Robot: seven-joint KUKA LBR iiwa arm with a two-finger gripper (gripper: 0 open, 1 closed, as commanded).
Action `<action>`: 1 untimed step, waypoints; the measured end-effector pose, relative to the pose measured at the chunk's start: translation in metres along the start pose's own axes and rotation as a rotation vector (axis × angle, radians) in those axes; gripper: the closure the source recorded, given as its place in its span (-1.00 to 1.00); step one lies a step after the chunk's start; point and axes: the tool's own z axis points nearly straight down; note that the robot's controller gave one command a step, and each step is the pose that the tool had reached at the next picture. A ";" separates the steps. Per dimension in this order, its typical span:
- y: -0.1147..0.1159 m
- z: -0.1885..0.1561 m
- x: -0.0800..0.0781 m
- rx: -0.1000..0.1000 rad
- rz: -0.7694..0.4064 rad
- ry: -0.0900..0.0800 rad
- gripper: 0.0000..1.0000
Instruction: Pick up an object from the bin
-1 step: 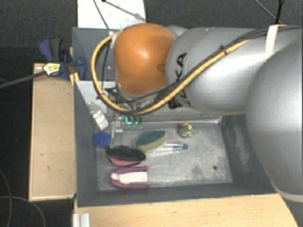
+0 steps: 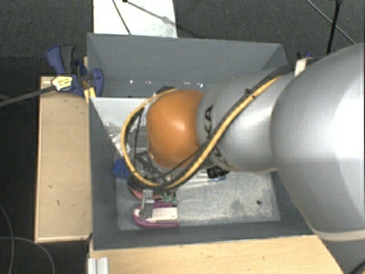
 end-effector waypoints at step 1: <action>-0.051 0.059 -0.012 -0.008 -0.158 -0.027 -1.00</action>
Offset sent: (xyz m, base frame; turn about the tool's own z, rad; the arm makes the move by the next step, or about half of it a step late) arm 0.0046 -0.0519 -0.0626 -0.1616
